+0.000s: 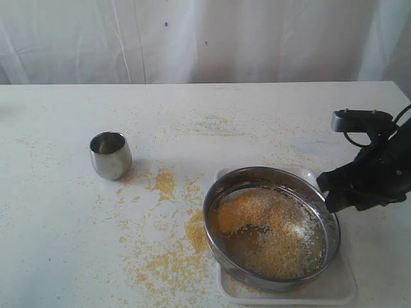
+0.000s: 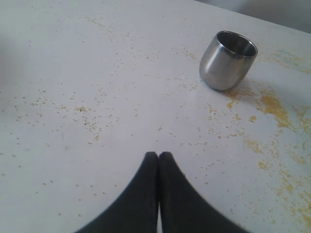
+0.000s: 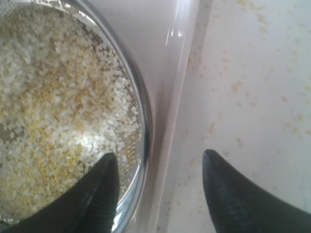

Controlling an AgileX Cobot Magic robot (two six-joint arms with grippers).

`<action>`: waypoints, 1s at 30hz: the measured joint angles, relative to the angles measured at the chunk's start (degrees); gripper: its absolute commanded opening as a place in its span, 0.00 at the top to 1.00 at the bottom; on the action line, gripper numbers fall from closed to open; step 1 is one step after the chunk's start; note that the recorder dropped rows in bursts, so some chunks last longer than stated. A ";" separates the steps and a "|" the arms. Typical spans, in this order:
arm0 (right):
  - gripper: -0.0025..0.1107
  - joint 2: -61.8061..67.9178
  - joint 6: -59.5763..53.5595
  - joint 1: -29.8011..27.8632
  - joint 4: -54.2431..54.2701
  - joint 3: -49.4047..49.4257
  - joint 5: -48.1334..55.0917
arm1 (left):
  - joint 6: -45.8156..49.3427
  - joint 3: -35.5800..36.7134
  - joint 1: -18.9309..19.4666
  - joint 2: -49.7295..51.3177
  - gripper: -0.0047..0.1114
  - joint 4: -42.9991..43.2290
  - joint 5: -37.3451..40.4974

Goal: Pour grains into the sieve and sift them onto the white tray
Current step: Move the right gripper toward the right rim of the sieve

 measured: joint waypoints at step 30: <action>0.87 9.88 -0.11 0.00 5.67 -0.03 -2.23 | 0.00 0.00 0.00 0.00 0.96 0.00 0.00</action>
